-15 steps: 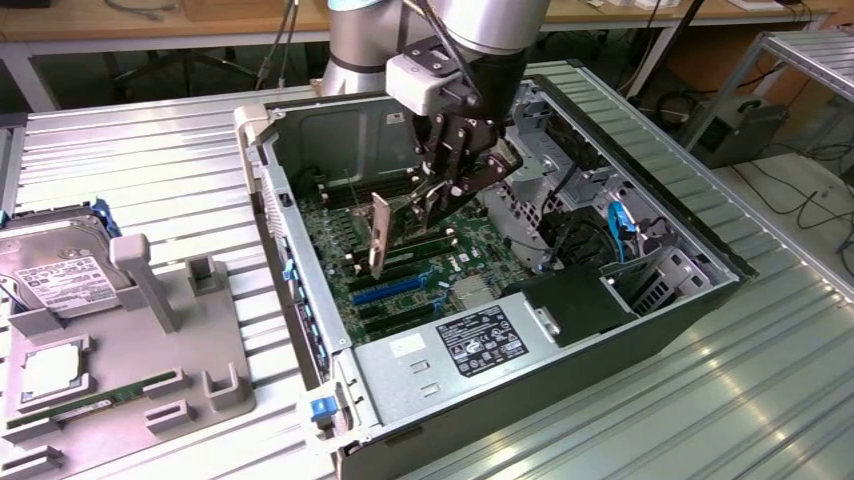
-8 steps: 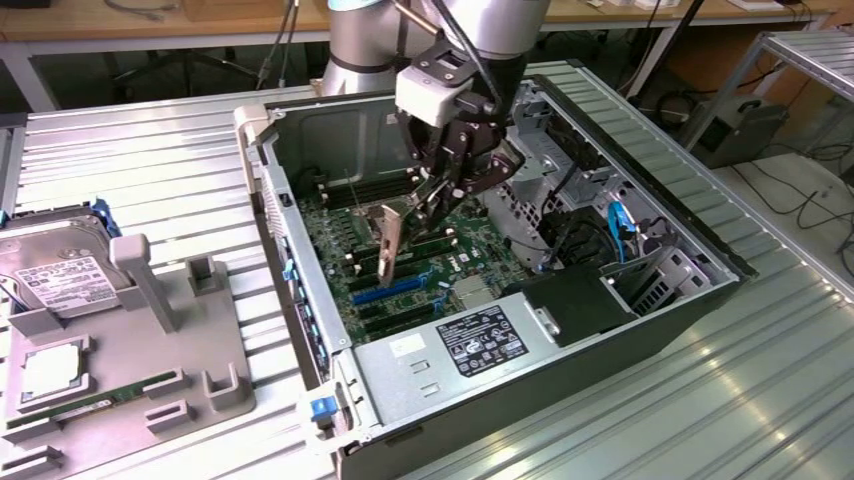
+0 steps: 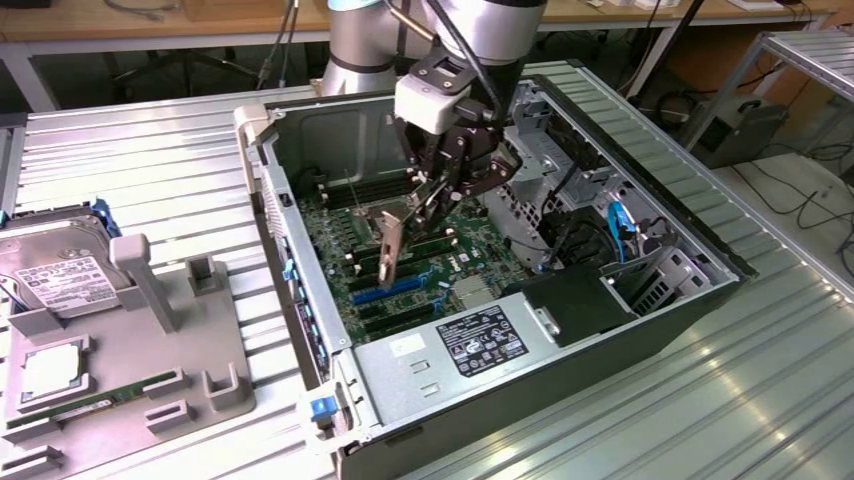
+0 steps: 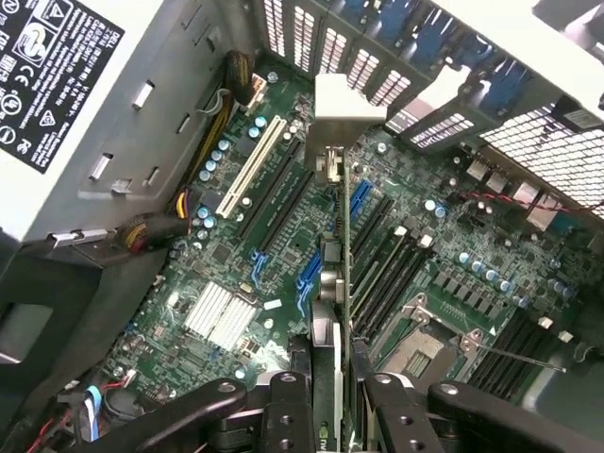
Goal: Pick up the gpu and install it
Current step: 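Insert the gpu into the slot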
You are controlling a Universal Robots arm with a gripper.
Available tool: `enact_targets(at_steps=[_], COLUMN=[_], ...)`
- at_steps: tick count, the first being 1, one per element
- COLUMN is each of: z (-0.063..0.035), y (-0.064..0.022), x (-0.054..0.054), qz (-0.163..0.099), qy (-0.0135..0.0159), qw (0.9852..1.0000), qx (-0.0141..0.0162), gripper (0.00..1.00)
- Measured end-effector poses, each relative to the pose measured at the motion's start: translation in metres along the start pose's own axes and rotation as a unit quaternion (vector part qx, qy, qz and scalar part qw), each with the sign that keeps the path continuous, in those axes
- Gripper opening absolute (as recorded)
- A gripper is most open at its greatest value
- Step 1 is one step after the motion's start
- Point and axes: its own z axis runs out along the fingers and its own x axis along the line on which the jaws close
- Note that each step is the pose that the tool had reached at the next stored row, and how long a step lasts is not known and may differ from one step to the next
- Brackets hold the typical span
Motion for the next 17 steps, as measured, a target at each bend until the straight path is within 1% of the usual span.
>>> enact_targets(at_steps=[5, 9, 12, 15, 17], z=[0.0037, 0.0067, 0.0085, 0.0098, 0.0105], y=[0.0001, 0.0001, 0.0002, 0.0002, 0.0002], x=[0.0, 0.0001, 0.0001, 0.0001, 0.0001], qz=[0.035, 0.061, 0.08, 0.101, 0.12], qy=[0.0001, 0.0002, 0.0002, 0.0004, 0.0003], qw=[0.9994, 0.9981, 0.9968, 0.9949, 0.9928], qx=[0.0007, 0.0013, 0.0017, 0.002, 0.0022], gripper=[0.26, 0.26, 0.26, 0.26, 0.26])
